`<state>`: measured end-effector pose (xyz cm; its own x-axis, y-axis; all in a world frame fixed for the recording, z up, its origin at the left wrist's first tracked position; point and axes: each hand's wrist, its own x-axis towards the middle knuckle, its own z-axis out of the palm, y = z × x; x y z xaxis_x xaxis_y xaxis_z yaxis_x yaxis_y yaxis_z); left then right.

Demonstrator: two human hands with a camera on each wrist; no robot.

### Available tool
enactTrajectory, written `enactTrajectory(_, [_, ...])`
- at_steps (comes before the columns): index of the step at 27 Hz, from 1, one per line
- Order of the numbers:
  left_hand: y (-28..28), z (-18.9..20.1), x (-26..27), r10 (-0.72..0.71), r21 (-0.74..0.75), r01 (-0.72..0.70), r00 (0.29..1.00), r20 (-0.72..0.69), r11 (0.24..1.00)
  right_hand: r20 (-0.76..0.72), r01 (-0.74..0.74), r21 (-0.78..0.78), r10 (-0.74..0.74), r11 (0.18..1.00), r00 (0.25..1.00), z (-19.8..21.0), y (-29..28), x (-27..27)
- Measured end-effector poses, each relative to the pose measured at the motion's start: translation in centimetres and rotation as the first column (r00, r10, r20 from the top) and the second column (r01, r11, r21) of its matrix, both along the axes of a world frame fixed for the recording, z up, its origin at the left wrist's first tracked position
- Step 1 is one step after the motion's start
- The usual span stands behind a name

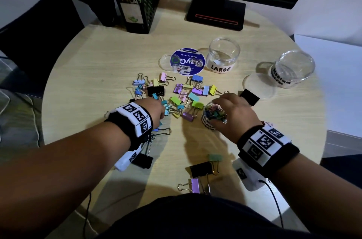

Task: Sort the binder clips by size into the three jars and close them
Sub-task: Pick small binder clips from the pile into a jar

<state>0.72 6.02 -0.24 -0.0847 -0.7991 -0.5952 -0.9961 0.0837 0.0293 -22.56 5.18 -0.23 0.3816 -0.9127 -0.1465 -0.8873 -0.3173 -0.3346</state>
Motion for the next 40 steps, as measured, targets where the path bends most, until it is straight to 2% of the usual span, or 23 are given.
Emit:
enactTrajectory(4, [0.1,-0.4,-0.1,-0.02,-0.001,0.02,0.998,0.055,1.0,-0.12,0.002,0.078,0.007,0.997,0.993,-0.2,0.2,-0.1])
enactTrajectory(7, [-0.3,-0.5,-0.3,-0.068,0.051,0.063,0.991,0.114,0.997,-0.058,0.061,0.1,-0.055,0.993,0.997,-0.3,0.2,-0.3])
enactTrajectory(12, [-1.0,-0.9,0.1,-0.044,0.163,0.027,0.994,0.103,0.986,-0.013,0.082,0.101,-0.082,0.991,0.997,-0.6,-0.1,-0.3])
enactTrajectory(17, [-0.7,-0.6,-1.3,-0.021,-0.04,0.019,0.998,-0.058,0.999,-0.091,0.052,0.156,-0.038,0.986,0.995,-0.4,-0.7,-0.1])
enactTrajectory(22, [-2.0,-1.1,-3.2,-0.136,-0.024,0.136,0.991,0.016,0.99,-0.133,0.018,0.165,0.004,0.986,0.991,0.0,-1.2,-0.2])
enactTrajectory(28, [-2.0,-1.7,-3.9,-0.146,-0.025,0.146,0.989,0.007,0.989,-0.112,0.01,0.149,0.007,0.989,0.994,-0.1,-0.8,-0.3])
enactTrajectory(31, [-1.8,-1.7,-2.5,-0.042,-0.107,0.039,0.999,-0.031,0.994,-0.152,-0.057,0.029,0.06,0.998,0.987,0.8,0.1,0.5])
enactTrajectory(33, [-2.0,-1.7,-1.0,0.003,-0.138,-0.005,1.0,-0.014,0.99,-0.091,-0.193,-0.06,0.187,0.979,0.978,0.8,1.4,2.1])
enactTrajectory(34, [-2.1,-1.7,-0.4,0.022,-0.118,-0.021,1.0,0.006,0.993,-0.057,-0.273,-0.053,0.27,0.96,0.961,0.6,2.1,3.2])
enactTrajectory(37, [-2.4,-1.7,0.6,0.037,-0.039,-0.035,0.999,0.033,0.999,-0.078,-0.403,0.155,0.418,0.902,0.905,-1.1,3.1,6.3])
enactTrajectory(40, [-2.1,-2.0,0.9,-0.03,-0.047,0.032,0.998,0.046,0.998,-0.193,-0.35,0.321,0.423,0.88,0.885,-2.8,2.4,7.8])
